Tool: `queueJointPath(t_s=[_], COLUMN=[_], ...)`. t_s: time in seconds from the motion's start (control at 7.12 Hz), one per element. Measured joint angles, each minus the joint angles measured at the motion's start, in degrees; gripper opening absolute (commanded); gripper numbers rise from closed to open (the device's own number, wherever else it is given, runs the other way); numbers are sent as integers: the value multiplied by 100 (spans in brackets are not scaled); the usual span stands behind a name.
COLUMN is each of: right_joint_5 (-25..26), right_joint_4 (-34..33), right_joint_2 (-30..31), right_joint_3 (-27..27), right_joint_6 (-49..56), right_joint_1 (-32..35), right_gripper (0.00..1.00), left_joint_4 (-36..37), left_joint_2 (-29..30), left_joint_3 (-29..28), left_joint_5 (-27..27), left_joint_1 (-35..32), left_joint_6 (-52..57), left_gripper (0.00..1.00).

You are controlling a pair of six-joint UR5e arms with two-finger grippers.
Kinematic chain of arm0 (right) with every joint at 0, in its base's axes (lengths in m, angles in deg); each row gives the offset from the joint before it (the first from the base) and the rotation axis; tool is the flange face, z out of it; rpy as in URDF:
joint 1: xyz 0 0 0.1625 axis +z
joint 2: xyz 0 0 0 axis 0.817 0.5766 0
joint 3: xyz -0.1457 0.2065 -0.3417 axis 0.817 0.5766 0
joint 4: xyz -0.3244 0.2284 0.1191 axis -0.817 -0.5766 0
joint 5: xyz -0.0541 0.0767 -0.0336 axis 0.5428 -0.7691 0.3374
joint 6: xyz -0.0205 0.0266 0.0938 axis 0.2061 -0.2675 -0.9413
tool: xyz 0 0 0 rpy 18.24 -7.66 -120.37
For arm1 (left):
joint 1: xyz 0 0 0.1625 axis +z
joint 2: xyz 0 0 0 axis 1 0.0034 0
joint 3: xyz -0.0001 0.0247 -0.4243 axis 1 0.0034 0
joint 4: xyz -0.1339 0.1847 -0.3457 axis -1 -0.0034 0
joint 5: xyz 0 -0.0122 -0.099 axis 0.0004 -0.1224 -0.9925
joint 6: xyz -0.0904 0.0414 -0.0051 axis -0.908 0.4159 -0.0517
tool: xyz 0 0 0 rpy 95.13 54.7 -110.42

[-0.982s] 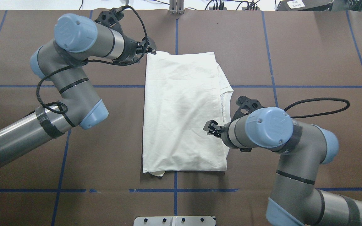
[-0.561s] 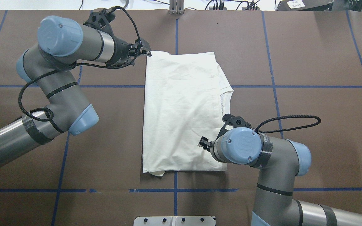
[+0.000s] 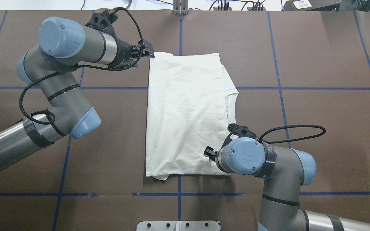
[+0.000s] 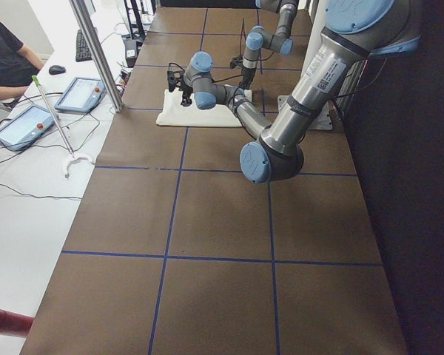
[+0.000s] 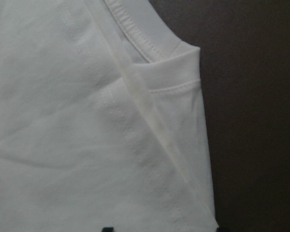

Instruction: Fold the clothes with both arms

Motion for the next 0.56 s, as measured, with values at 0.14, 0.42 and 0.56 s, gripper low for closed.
queueJointPath(t_s=[0.14, 0.42, 0.56], right_joint_5=[0, 0, 0], right_joint_4=[0, -6, -8], right_joint_2=[23, 62, 83], right_joint_3=[-14, -30, -39], right_joint_6=[-20, -28, -29], right_joint_1=[-1, -3, -1], right_gripper=[60, 53, 1], left_joint_4=[0, 0, 0], left_joint_2=[2, 3, 3], left_joint_3=[-4, -11, -13], left_joint_5=[0, 1, 1], left_joint_1=[3, 9, 12], left_joint_6=[-4, -6, -11], left_gripper=[74, 74, 74])
